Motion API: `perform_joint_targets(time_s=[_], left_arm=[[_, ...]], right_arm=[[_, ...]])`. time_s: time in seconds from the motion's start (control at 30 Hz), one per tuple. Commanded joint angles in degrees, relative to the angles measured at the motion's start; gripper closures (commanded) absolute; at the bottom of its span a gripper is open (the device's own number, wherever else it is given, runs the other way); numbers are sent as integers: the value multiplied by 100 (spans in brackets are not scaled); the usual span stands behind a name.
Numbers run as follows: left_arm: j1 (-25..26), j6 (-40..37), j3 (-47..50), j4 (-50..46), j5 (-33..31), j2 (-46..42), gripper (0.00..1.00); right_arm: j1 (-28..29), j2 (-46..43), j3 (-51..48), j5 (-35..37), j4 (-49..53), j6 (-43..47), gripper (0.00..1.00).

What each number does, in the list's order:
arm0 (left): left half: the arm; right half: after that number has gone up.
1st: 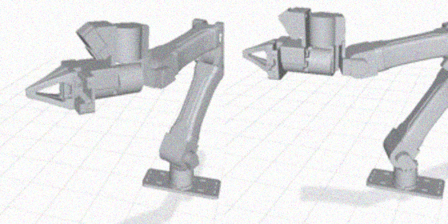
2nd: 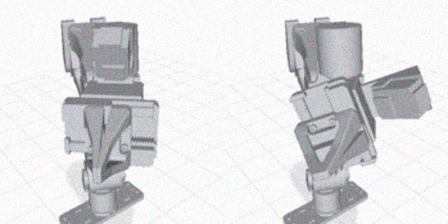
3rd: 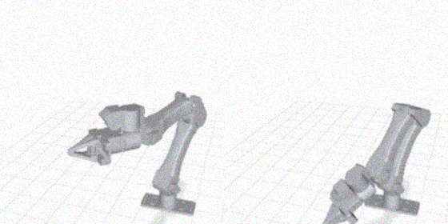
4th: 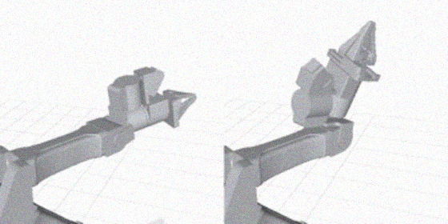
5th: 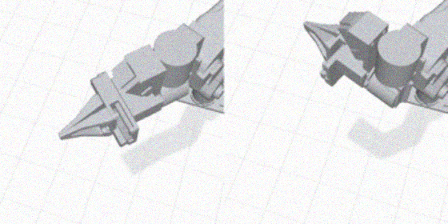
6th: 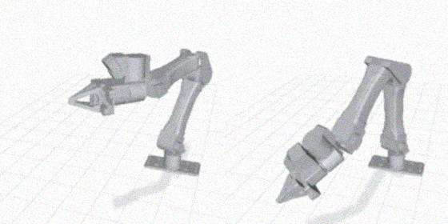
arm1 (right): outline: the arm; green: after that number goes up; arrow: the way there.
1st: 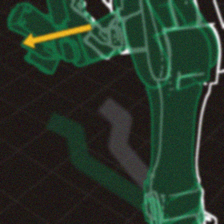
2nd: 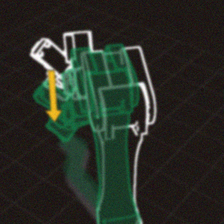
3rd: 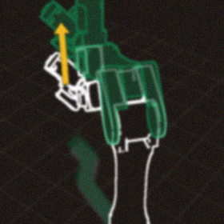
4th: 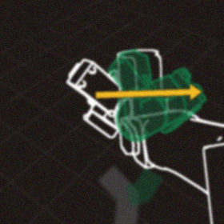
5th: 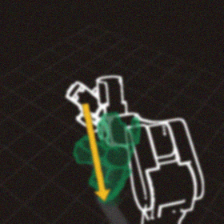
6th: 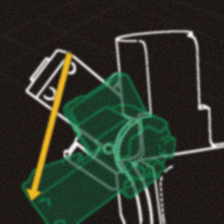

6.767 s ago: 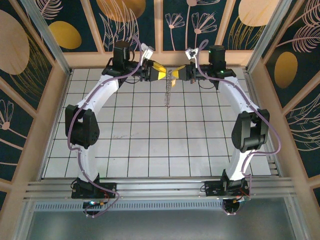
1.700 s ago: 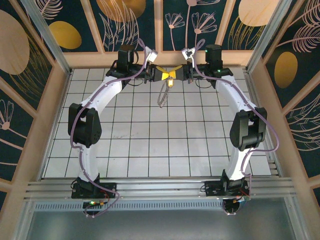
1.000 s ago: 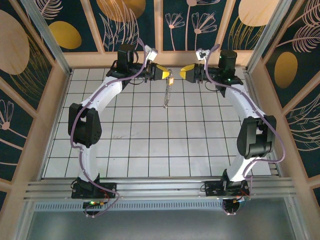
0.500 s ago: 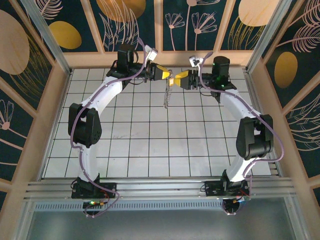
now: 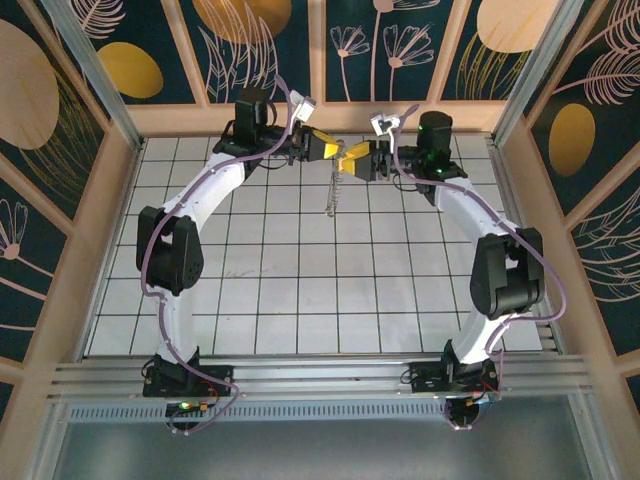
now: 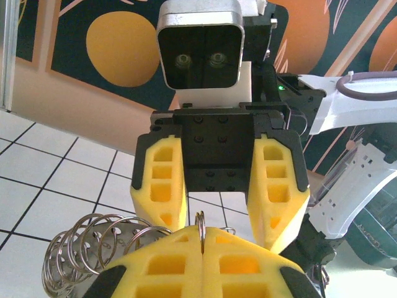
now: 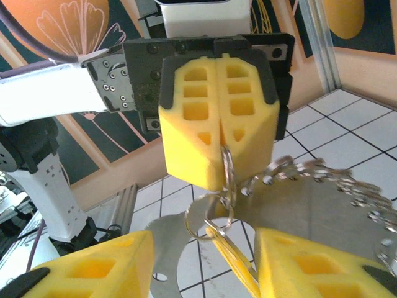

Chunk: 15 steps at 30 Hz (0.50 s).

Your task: Put the keys on the keyring

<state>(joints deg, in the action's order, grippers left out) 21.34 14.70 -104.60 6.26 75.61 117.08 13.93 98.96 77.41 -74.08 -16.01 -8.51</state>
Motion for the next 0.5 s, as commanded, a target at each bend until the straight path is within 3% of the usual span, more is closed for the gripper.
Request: perform_joint_targets(time_s=[0.0, 0.27, 0.47], left_arm=[[19, 67, -203, 253, 121, -153, 100], [14, 41, -169, 259, -39, -198, 100], [20, 32, -149, 275, -228, -236, 100]], right_arm=[[78, 165, 249, -255, 137, 245, 57], [82, 103, 155, -265, 550, 556, 73], [82, -27, -20, -219, 581, 614, 94]])
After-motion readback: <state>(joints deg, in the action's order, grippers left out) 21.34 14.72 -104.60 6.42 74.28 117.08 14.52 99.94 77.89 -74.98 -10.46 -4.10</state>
